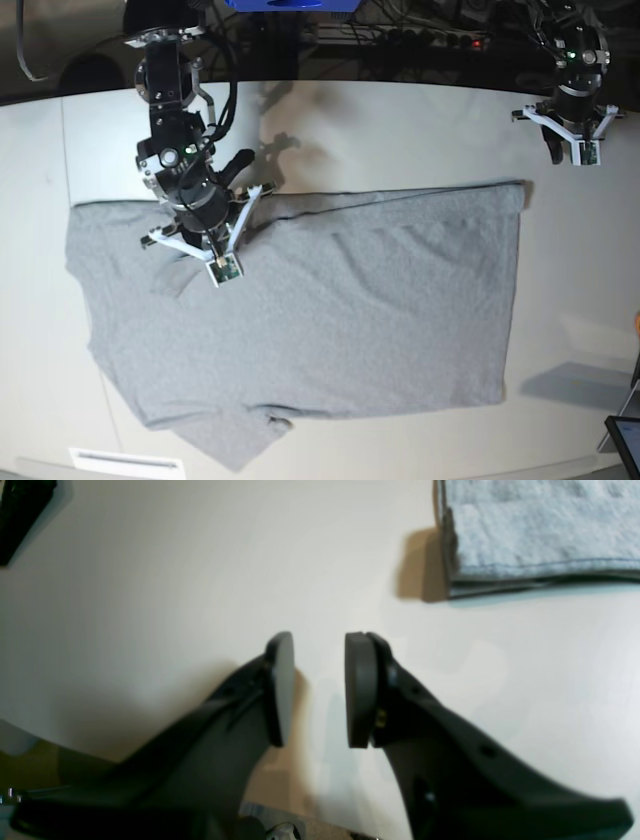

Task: Fold the T-shirt properly
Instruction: 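Pull the pinched corner toward the shirt's middle with the right gripper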

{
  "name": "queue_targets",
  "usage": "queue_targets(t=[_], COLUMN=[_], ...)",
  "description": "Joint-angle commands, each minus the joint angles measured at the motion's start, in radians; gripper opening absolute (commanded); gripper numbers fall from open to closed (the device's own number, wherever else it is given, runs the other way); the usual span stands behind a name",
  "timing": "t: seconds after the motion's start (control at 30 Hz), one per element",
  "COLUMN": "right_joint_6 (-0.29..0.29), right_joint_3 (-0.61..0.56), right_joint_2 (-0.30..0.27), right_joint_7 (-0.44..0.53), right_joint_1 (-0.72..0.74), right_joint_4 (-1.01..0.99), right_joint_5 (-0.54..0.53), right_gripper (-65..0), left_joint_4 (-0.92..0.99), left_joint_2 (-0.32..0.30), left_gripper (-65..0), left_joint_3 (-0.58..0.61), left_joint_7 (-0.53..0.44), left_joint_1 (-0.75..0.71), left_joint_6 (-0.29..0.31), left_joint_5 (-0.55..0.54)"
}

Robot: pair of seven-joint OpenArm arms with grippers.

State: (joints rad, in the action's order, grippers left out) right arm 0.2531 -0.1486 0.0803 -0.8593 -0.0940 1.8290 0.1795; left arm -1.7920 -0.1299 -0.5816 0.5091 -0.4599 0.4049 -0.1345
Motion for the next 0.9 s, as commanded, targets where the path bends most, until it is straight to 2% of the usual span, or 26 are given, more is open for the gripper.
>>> queue_targets(t=[0.0,0.47,0.53,0.63,0.8,0.87], right_joint_6=[-0.004,-0.005,-0.030,-0.105,-0.105,-0.105], right_joint_3=[-0.012,-0.010,0.002,0.008,-0.024,-0.035], right_joint_2=[0.005,0.003,0.003,0.002,-0.038,-0.061], right_joint_7=[0.021,0.030,0.030,0.038,0.108,0.142], right_joint_1=[0.018,0.084,0.086,0.087,0.079,0.079], right_joint_4=[0.015,-0.120,-0.116,-0.114,-0.114,-0.107], right_joint_5=[-0.004,-0.002,-0.002,-0.002,-0.002,-0.002], right_gripper=[-65.0,-63.4,-58.3,-47.7,-31.2,-30.5], left_joint_4=[-0.015,-0.015,-0.015,-0.015,-0.015,-0.015], left_joint_2=[-0.012,-0.012,-0.012,-0.012,-0.012,-0.012], left_gripper=[-47.7,-47.7,-47.7,-47.7,-47.7,-47.7], left_joint_3=[-0.005,-0.007,-0.007,-0.007,-0.007,-0.007], left_joint_7=[-0.019,-0.019,-0.019,-0.019,-0.019,-0.019], left_joint_1=[-0.003,-0.012,-0.012,-0.012,-0.012,-0.012], left_joint_6=[-0.007,-0.007,-0.007,-0.007,-0.007,-0.007], left_joint_5=[-0.004,-0.004,-0.004,-0.004,-0.004,-0.004])
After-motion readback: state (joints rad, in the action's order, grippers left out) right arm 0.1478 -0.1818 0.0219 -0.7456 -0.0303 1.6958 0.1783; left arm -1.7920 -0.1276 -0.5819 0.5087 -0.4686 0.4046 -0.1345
